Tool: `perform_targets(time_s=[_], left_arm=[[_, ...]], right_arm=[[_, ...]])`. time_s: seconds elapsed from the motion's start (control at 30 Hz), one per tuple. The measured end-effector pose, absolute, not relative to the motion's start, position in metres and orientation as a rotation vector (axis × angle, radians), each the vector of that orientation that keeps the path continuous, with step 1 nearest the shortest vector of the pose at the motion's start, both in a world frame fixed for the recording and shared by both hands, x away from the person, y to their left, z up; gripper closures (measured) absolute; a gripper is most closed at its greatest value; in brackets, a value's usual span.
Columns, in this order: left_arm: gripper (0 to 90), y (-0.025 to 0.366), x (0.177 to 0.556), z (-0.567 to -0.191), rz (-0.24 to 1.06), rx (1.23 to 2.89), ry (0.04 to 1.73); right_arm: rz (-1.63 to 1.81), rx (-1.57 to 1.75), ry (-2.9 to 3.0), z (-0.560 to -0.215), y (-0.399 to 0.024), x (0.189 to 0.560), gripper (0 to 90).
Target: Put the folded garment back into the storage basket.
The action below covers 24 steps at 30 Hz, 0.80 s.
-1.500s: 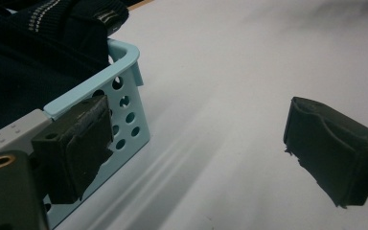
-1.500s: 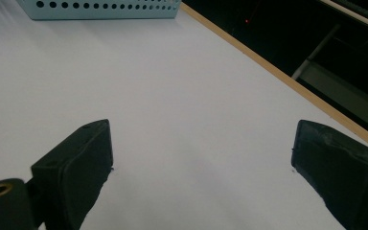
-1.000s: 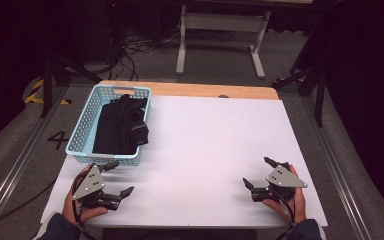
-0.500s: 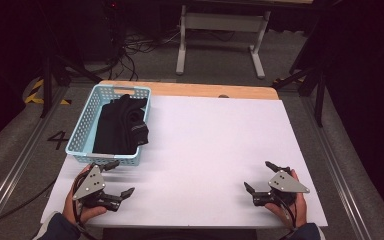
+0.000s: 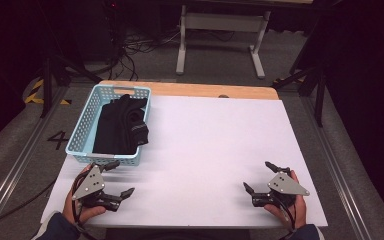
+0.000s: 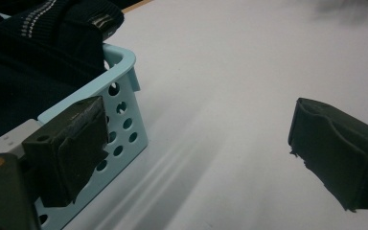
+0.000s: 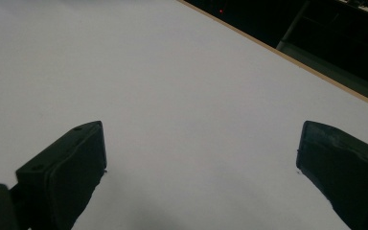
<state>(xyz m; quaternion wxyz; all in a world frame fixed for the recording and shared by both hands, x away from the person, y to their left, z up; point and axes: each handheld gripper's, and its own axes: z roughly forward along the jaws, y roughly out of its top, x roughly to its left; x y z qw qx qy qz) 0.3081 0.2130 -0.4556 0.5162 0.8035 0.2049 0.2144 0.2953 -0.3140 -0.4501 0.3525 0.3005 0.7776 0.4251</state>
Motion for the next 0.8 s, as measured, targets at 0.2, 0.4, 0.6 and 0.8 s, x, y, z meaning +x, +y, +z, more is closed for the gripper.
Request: perform_targets(time_s=[0.2,0.4,0.6,0.8], left_arm=[[8.1,0.2121,0.3098,-0.4565,0.513,1.94,0.497],[8.9,0.213,0.3122,-0.4575,0.501,1.945,0.495],[8.8,0.214,0.3109,-0.4569,0.504,1.942,0.5],[8.9,0.2134,0.3105,-0.4567,0.505,1.942,0.502]], right_arm=[[1.094,0.779,2.019,-0.4512,-0.3135,0.2966,3.8],[1.093,0.78,2.021,-0.451,-0.3133,0.2972,3.9],[1.096,0.774,2.022,-0.4507,-0.3111,0.3,3.8],[1.135,0.797,2.02,-0.4497,-0.3124,0.3011,3.9]])
